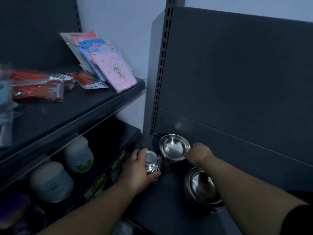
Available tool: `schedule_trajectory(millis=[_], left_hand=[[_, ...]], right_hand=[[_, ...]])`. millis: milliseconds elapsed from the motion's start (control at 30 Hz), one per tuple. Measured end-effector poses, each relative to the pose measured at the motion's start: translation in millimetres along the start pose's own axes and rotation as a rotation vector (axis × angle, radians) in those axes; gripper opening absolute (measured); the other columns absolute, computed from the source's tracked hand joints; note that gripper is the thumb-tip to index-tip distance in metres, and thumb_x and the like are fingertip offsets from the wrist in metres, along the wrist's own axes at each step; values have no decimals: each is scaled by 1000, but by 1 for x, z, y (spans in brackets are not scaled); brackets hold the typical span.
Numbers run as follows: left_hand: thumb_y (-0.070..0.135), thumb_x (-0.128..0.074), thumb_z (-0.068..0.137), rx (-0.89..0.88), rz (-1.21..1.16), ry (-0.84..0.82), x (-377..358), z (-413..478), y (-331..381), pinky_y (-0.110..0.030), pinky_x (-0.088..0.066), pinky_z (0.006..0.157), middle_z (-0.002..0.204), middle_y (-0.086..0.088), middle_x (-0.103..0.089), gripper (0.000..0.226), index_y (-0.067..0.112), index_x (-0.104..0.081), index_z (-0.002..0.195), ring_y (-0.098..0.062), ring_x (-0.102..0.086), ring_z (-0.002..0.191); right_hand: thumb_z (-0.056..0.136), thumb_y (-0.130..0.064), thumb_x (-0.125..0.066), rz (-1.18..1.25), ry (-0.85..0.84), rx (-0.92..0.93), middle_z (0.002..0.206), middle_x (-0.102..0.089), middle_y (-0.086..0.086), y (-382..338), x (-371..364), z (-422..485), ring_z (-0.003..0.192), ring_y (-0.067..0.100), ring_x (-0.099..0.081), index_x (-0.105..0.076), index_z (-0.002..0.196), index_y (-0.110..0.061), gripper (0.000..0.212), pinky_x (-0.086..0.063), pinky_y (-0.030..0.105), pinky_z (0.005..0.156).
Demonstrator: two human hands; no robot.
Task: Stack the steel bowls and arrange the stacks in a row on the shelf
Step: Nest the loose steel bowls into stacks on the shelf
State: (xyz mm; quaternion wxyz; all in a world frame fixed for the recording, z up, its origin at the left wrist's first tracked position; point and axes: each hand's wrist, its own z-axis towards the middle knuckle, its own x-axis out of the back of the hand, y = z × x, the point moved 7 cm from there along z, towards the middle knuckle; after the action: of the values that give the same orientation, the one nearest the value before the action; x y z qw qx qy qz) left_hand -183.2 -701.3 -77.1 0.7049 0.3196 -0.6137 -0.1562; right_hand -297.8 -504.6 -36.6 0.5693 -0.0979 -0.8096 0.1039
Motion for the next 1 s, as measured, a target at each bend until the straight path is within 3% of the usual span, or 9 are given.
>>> schedule_trajectory(millis=[200,333,433,533,633,833,933,1000], left_hand=[[59,-79,58,48,11,-43,-7,2,-9,-37,-31,114,153,-3,-23,111,29,-20,147,-23,-31,139],[55,-84,51,54,7,-11,-7,0,-7,-35,-35,111,147,-5,-29,115,29,-22,145,-24,-37,133],[50,-85,52,64,-2,36,-4,-3,-3,-33,-36,109,143,-4,-34,110,28,-27,142,-24,-41,129],[46,-87,52,69,-55,82,1,-9,4,-36,-40,106,139,-3,-37,106,28,-30,139,-23,-44,124],[39,-90,52,71,-161,161,12,-18,16,-36,-41,102,134,-2,-41,101,28,-35,136,-22,-47,120],[35,-91,56,177,-475,269,37,-34,43,-30,-41,98,132,0,-49,97,28,-36,136,-18,-52,115],[36,-88,63,198,-708,235,39,-43,62,-36,-46,99,131,0,-50,91,27,-36,137,-18,-53,116],[41,-88,58,214,-949,168,35,-49,76,-38,-52,91,127,-4,-57,92,25,-39,135,-19,-60,109]], right_hand=[[83,-22,-56,118,87,24,98,-69,9,1,15,-4,85,25,-60,-69,97,-11,22,-47,26,72],[84,-22,-57,297,151,62,87,-69,3,12,34,-18,80,22,-66,-66,88,-19,10,-52,26,69],[85,-26,-59,375,221,112,87,-68,-1,24,51,-37,78,16,-64,-65,96,-24,13,-46,23,68],[84,-29,-60,473,252,127,90,-72,-3,44,63,-54,75,14,-70,-67,102,-22,21,-56,29,74],[80,-30,-61,530,235,127,90,-74,-2,64,71,-70,76,17,-73,-69,105,-25,27,-60,38,79],[82,-24,-61,552,207,123,82,-75,2,92,79,-96,62,16,-73,-66,97,-25,16,-61,36,74],[78,-29,-61,519,212,112,81,-75,1,106,77,-103,68,18,-73,-70,100,-23,24,-61,36,74],[79,-29,-61,521,202,108,80,-75,1,112,75,-106,68,17,-73,-70,102,-22,26,-61,36,73]])
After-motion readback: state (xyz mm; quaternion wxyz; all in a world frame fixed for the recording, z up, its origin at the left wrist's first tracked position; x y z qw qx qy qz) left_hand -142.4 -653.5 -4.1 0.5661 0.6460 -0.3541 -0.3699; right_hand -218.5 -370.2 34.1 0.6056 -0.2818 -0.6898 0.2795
